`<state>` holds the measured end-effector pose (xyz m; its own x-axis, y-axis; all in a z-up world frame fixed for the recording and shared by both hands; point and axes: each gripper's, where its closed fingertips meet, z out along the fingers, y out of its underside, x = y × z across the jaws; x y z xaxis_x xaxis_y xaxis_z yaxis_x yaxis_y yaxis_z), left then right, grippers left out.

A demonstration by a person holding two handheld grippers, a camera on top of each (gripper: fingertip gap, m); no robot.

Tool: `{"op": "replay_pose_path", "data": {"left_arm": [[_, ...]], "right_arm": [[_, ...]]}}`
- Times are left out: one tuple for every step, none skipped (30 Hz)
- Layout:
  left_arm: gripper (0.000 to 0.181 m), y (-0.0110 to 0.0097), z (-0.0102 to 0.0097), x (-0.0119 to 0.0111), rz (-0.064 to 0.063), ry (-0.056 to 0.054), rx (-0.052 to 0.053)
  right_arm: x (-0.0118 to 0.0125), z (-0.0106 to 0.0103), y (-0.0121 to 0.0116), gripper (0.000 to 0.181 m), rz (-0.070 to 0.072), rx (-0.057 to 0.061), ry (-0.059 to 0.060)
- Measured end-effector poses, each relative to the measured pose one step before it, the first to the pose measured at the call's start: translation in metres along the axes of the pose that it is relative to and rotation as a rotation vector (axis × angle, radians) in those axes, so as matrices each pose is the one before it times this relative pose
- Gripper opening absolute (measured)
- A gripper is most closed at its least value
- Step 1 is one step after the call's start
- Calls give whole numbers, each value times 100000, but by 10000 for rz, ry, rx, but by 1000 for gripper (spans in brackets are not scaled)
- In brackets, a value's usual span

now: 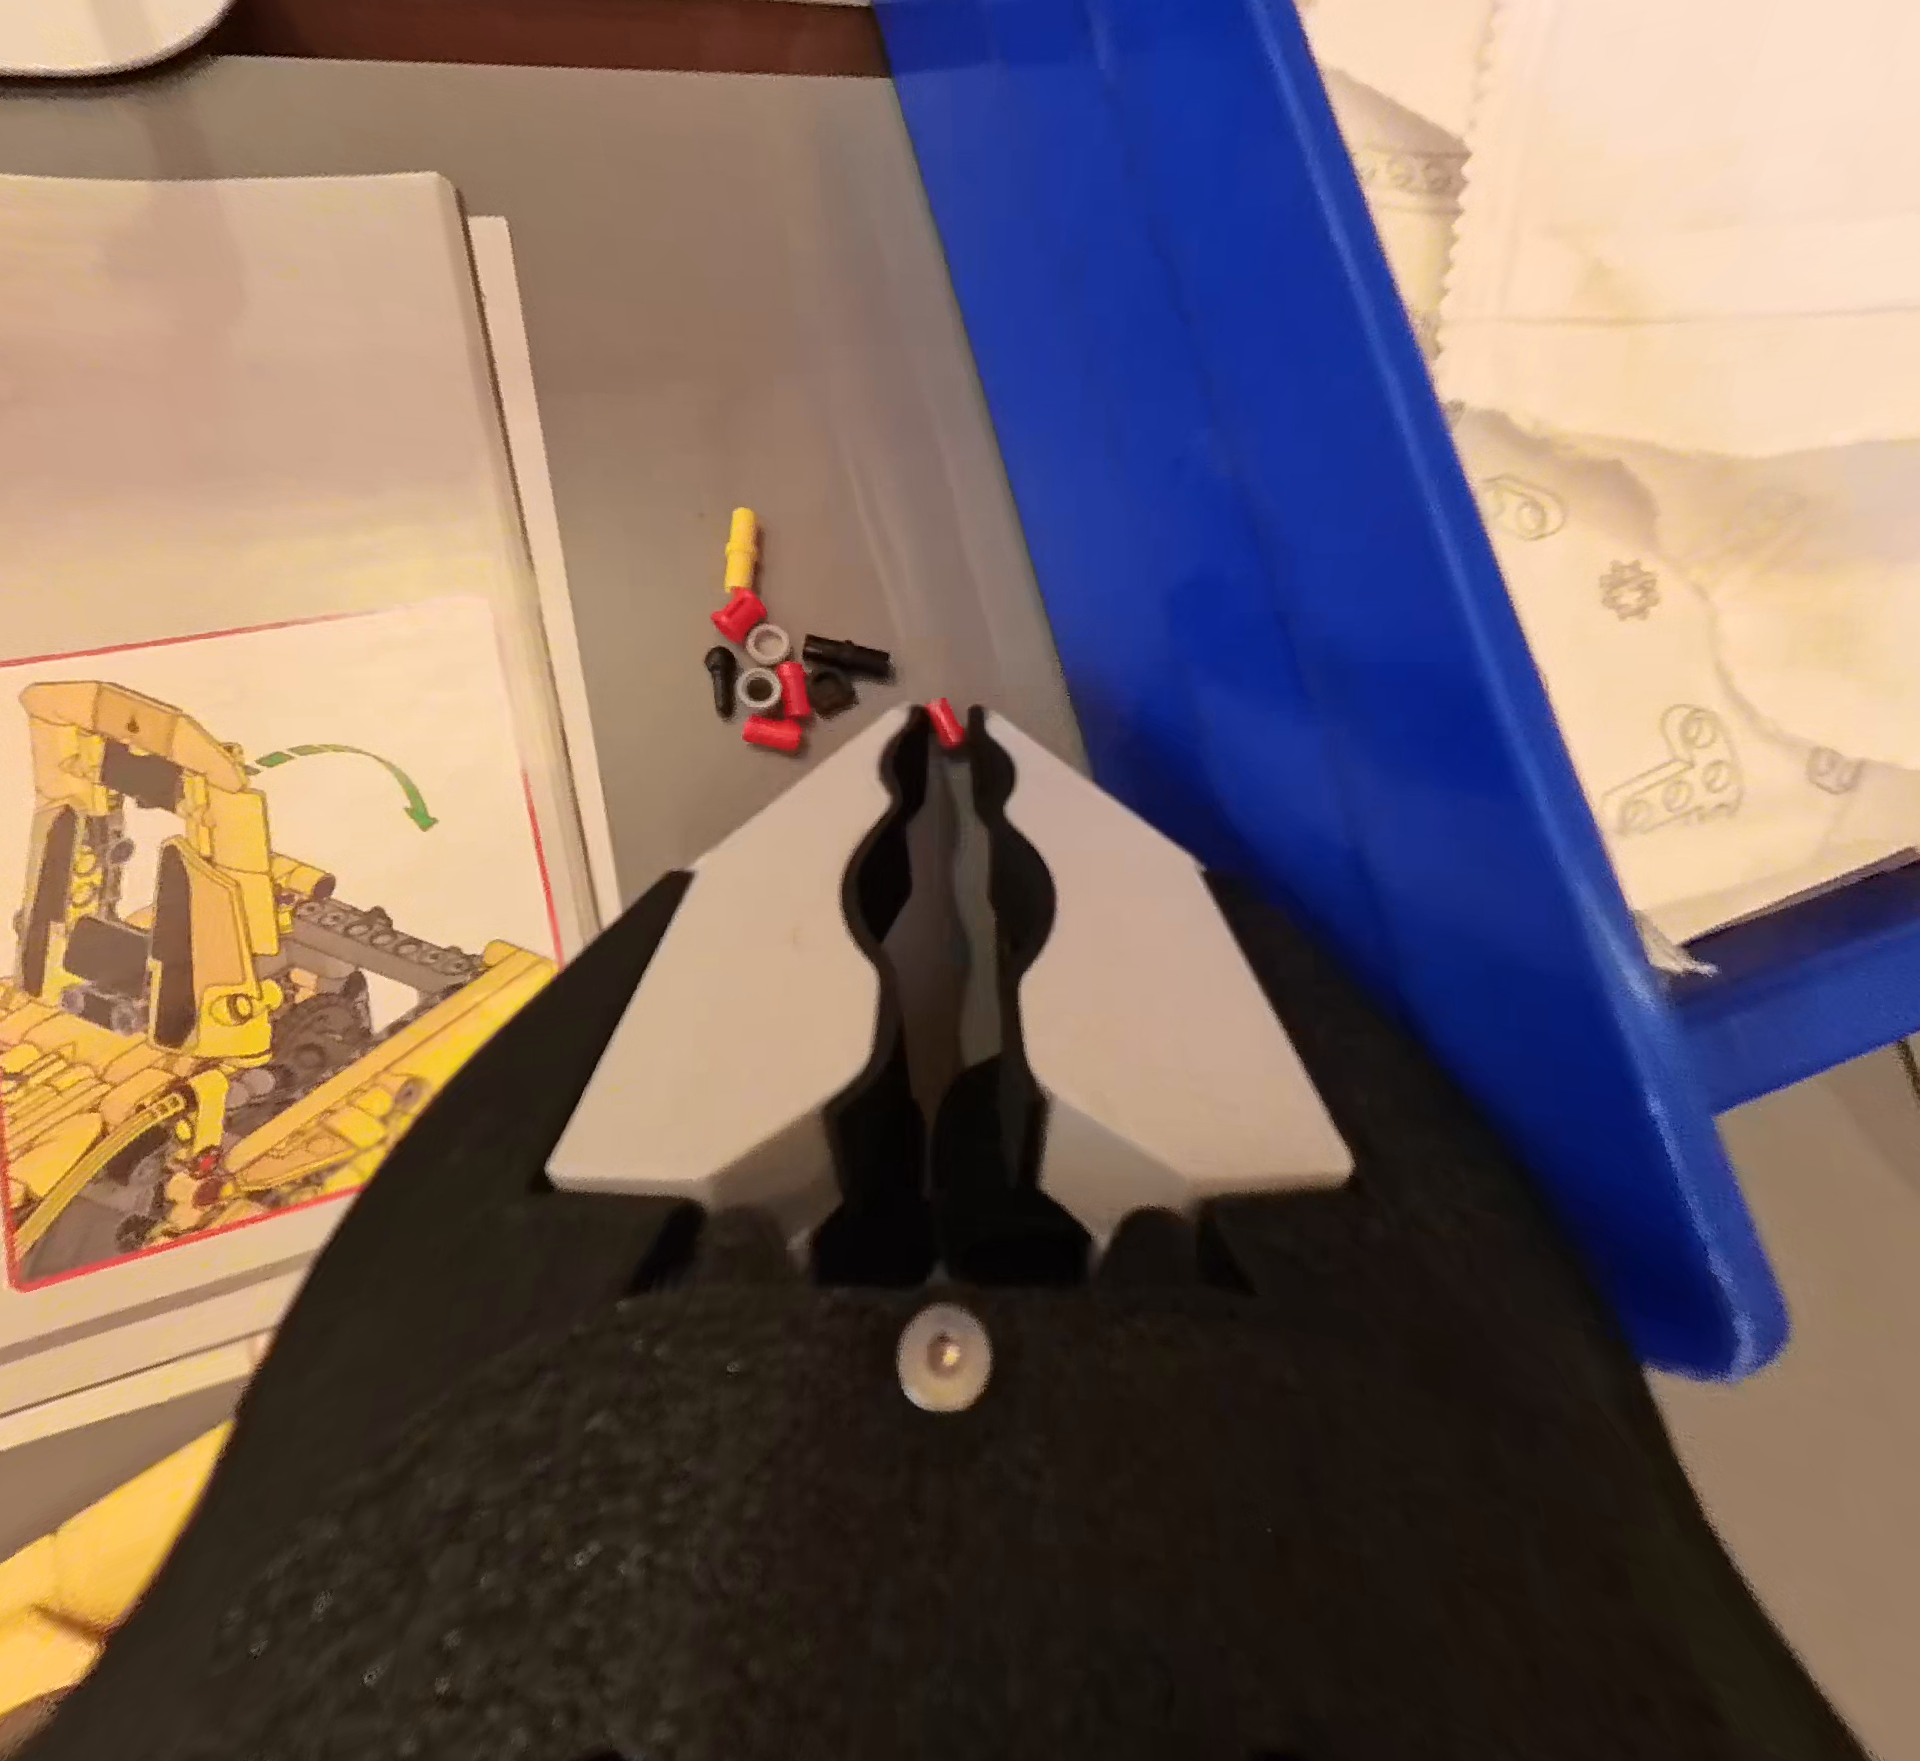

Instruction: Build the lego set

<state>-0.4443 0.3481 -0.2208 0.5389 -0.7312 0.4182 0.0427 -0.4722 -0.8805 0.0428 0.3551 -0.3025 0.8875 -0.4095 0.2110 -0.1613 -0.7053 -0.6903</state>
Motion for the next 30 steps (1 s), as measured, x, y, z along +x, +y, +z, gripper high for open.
{"op": "replay_pose_path", "data": {"left_arm": [[46, 1, 11, -1, -10, 8, -1], [46, 10, 21, 20, 2, 4, -7], [46, 28, 18, -12, 13, -10, -13], [46, 41, 10, -28, 11, -16, -16], [46, 12, 2, -7, 4, -7, -9], [46, -15, -1, -11, 1, -3, 10], [46, -51, -34, -23, -2, -9, 26], [46, -49, -44, -56, -13, -16, 33], [46, -47, -55, -67, -34, -11, 39], [46, -66, -52, -52, -62, 7, 51], [46, -83, -47, -25, -92, 38, 57], [46, -102, -23, 27, -105, 68, 57], [46, -110, -24, 45, -91, 70, 63], [46, -91, -21, 49, -66, 55, 55], [46, -65, -11, 36, -39, 37, 26], [46, -35, -12, 41, -6, 15, 9], [46, -28, 0, 35, 31, -8, 5], [46, -13, 11, 25, 57, -21, -6], [46, 33, 6, 8, 61, -33, -23], [46, 40, -1, 20, 56, -32, -25], [46, 13, -26, 21, 50, -26, -6], [46, -8, -45, 17, 41, -27, 11], [46, -23, -58, -33, 37, -50, 26], [46, -56, -64, -74, 31, -60, 41], [46, -53, -52, -42, -4, -16, 43], [46, -53, -24, 48, -58, 46, 33], [46, -58, -13, 82, -73, 66, 24], [46, -41, -30, 30, -26, 24, 19], [46, 9, -46, -50, 33, -46, 5], [46, 42, -57, -107, 54, -85, -14]], "right_arm": [[43, 3, 54, 6, 43, -6, -72], [6, -10, 38, 6, -14, -9, -55], [3, -40, 34, 6, -85, -33, -5], [-50, -100, 78, 5, -91, -95, -46], [-217, -229, 83, 5, -47, -91, -196], [-15, -488, -119, 5, 16, 102, -100], [-126, -785, -361, 5, -65, 274, -183], [-507, -1143, -676, 5, -145, 444, -426], [-372, -1469, -855, 5, -174, 549, -323], [-138, -1580, -692, 5, -101, 402, -192], [-755, -1591, -652, 5, -6, 337, -655], [-1228, -1575, -559, 5, 106, 305, -955], [-1516, -1428, -274, 5, 140, 196, -1052], [-2193, -1207, 127, 5, 105, 51, -1359], [-2717, -929, 681, 5, 28, -193, -1516], [-2650, -614, 1109, 5, -100, -335, -1280], [-2645, -214, 1425, 5, -235, -401, -1141], [-2148, 231, 1767, 5, -206, -601, -787], [-1503, 526, 1945, 5, -251, -766, -370], [-1290, 702, 1878, 5, -379, -767, -240], [-1013, 756, 1641, 5, -436, -727, -104], [-787, 721, 1313, 5, -486, -638, 3], [-525, 635, 1092, 5, -541, -606, 121], [-22, 456, 838, 5, -539, -565, 369], [-234, 316, 459, 5, -444, -317, 127], [-331, 223, 207, 5, -231, -175, -54], [-418, 171, 80, 5, -94, -71, -176], [-372, 137, 64, 5, -74, -32, -153], [-122, 130, 207, 5, -122, -98, -17], [3, 105, 247, 5, -156, -113, 56]]}}
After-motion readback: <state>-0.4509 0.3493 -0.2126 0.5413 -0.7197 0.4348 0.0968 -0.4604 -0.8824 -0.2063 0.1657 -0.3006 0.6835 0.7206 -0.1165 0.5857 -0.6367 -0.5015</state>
